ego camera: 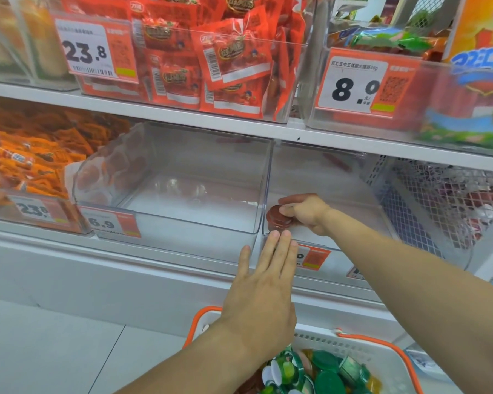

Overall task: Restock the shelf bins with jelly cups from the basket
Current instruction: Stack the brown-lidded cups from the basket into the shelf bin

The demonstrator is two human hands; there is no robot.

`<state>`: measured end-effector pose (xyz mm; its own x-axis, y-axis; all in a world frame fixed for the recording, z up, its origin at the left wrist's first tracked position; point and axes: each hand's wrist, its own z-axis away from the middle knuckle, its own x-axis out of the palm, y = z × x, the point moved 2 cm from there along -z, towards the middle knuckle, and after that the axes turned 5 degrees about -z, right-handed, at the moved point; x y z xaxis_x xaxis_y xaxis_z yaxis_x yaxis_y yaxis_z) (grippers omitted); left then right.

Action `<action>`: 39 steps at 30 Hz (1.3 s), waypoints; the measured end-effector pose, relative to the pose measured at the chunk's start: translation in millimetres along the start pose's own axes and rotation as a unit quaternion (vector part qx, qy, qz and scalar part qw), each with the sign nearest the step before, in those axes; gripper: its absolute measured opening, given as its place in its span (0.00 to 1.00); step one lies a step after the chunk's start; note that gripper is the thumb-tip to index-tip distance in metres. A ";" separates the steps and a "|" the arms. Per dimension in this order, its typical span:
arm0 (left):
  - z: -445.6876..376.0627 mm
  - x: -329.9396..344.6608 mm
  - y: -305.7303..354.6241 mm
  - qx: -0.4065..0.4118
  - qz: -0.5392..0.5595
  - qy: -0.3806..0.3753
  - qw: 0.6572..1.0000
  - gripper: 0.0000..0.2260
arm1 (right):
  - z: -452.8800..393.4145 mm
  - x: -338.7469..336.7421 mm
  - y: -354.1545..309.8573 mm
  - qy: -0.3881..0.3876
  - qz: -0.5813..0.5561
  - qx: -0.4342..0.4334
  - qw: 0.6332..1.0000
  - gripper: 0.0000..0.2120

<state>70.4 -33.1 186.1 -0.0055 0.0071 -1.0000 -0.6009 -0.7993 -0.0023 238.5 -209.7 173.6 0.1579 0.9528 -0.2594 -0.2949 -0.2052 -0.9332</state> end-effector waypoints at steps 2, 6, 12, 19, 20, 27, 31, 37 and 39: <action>-0.7 -0.2 0.0 -0.001 0.001 0.002 1.000 0.38 | 1.3 1.1 -0.2 0.018 -0.003 0.005 1.000 0.10; -2.0 0.4 2.3 -0.008 -0.003 0.005 1.000 0.39 | 9.9 1.7 -1.9 -0.018 0.017 0.027 0.999 0.03; -1.5 1.9 2.4 -0.005 -0.014 0.003 1.000 0.39 | 20.6 -1.2 -3.8 -0.060 0.046 0.031 0.997 0.08; -1.6 3.6 -3.7 0.020 0.019 0.040 0.999 0.37 | 21.8 -14.7 -19.1 0.027 0.131 -0.086 0.987 0.08; -1.5 2.6 -5.3 0.028 0.038 0.069 0.996 0.37 | 27.0 -20.0 -27.1 0.069 0.143 -0.135 0.978 0.04; 6.7 -1.5 -16.6 -0.036 0.247 0.155 0.956 0.11 | 141.1 -15.4 -38.6 0.183 0.044 -0.365 0.912 0.05; 22.9 52.6 -22.4 -0.061 0.166 -0.081 0.981 0.05 | 188.3 12.8 16.4 0.187 -0.033 -0.372 0.909 0.05; 68.9 155.3 -35.0 -0.122 0.088 -0.337 0.930 0.10 | 193.5 66.6 139.6 -0.054 0.212 -0.211 0.953 0.04; 89.6 185.0 -30.3 -0.175 0.122 -0.320 0.923 0.20 | 196.6 75.2 170.2 -0.163 0.336 -0.168 0.912 0.06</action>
<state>16.0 46.3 1.9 -0.6457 0.0654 -0.7607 -0.2256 -0.9682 0.1082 14.9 -128.9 44.1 -0.2578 0.5917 -0.7638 0.0915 -0.7720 -0.6290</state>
